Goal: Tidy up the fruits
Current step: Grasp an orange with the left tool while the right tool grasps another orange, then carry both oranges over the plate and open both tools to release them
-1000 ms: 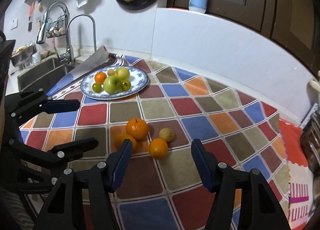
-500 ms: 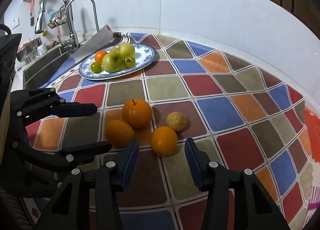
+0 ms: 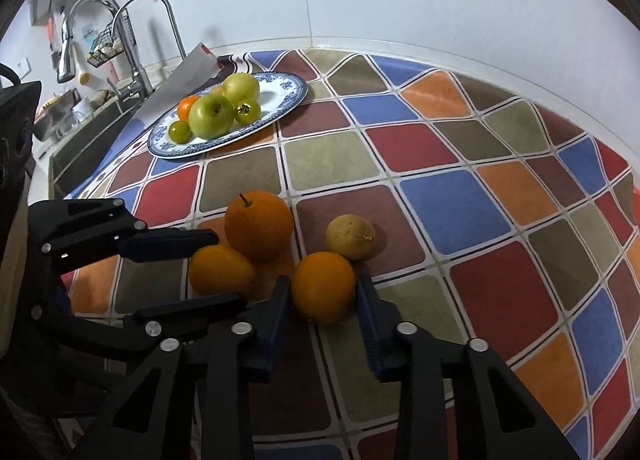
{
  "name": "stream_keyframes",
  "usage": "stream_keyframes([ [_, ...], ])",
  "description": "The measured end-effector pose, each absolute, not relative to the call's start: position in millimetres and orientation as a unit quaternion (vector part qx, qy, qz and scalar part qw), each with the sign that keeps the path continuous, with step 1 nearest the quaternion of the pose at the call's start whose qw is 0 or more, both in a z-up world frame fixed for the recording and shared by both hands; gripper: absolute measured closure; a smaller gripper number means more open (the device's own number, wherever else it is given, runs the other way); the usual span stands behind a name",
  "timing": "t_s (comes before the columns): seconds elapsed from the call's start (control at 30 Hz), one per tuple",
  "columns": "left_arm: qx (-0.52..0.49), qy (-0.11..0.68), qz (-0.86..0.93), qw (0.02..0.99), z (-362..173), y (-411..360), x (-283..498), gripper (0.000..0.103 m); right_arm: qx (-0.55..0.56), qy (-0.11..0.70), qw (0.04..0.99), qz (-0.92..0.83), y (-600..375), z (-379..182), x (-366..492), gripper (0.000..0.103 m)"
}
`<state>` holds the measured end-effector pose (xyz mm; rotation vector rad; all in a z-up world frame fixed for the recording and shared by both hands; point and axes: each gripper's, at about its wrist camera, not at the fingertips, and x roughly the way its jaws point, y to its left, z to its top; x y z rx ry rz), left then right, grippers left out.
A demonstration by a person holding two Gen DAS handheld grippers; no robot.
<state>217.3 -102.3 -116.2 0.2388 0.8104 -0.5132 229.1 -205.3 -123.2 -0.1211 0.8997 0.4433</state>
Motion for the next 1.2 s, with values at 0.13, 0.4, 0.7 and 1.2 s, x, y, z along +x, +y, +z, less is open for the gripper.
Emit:
stream_keyframes([
  [0.13,0.107,0.388,-0.241,0.883,-113.4,-100.5,214.1,0.068,-0.054,0.431,0.876,0.208,-206.0,-122.0,224.1,0.070],
  [0.4,0.092,0.364,-0.215,0.901,-93.2,-88.4,198.7,0.068,-0.046,0.418,0.885,0.199,-207.4,-108.6,208.9,0.070],
  [0.7,0.066,0.335,-0.186,0.921,-65.5,-65.8,178.2,0.068,-0.040,0.381,0.904,0.191,-198.1,-79.8,188.7,0.070],
  [1.2,0.060,0.295,-0.140,0.943,-33.9,-13.3,160.0,0.068,-0.027,0.326,0.926,0.189,-160.1,-39.0,173.2,0.070],
])
